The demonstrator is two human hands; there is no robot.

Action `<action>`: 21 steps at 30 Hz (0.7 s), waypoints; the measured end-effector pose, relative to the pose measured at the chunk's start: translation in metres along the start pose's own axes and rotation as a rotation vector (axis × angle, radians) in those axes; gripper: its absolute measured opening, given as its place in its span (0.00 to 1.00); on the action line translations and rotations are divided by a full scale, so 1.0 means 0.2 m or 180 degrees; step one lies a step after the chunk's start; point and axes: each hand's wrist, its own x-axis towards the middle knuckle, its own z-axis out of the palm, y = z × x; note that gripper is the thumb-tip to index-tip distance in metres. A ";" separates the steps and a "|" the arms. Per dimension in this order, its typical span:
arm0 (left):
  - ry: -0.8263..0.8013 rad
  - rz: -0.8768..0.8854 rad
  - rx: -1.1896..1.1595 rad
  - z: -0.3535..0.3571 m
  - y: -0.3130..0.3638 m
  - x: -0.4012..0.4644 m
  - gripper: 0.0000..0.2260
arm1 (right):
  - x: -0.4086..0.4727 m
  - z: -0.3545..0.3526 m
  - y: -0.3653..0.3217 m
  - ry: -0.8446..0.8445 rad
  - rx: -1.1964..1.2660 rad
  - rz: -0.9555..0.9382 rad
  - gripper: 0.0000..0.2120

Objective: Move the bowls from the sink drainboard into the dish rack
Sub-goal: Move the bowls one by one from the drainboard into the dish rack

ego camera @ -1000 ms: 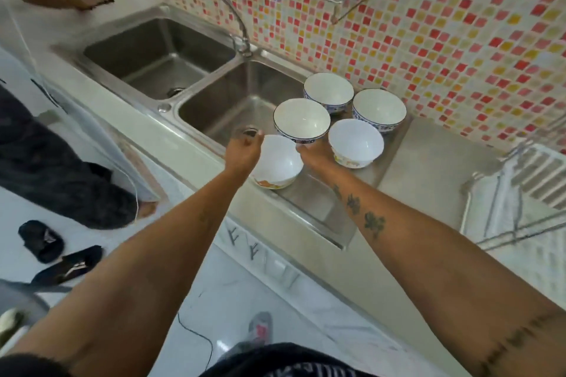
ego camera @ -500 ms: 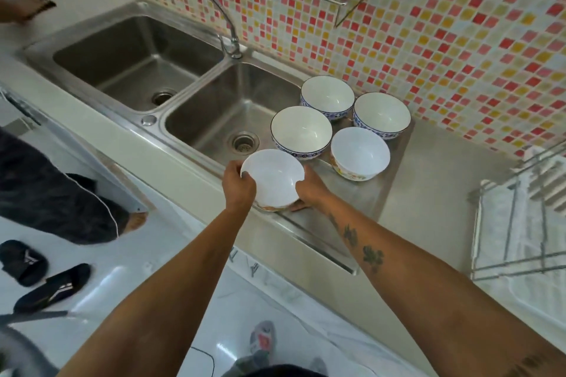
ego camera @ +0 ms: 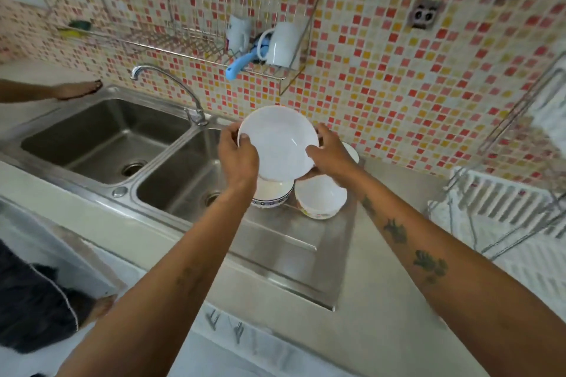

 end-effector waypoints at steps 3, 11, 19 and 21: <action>-0.0510 0.0057 -0.0367 0.17 0.29 -0.06 0.05 | -0.12 -0.27 -0.20 0.0429 -0.0124 -0.0345 0.22; -0.2179 -0.0014 -0.1112 0.67 0.87 -0.46 0.10 | -0.65 -1.03 -0.57 0.1746 -0.0557 -0.0898 0.23; -0.4454 -0.0654 -0.0859 1.13 1.15 -0.97 0.23 | -1.19 -1.58 -0.57 0.2865 -0.0785 -0.0848 0.20; -0.4943 -0.1032 -0.0479 1.23 1.19 -1.05 0.31 | -1.30 -1.66 -0.54 0.3127 -0.0796 -0.0803 0.19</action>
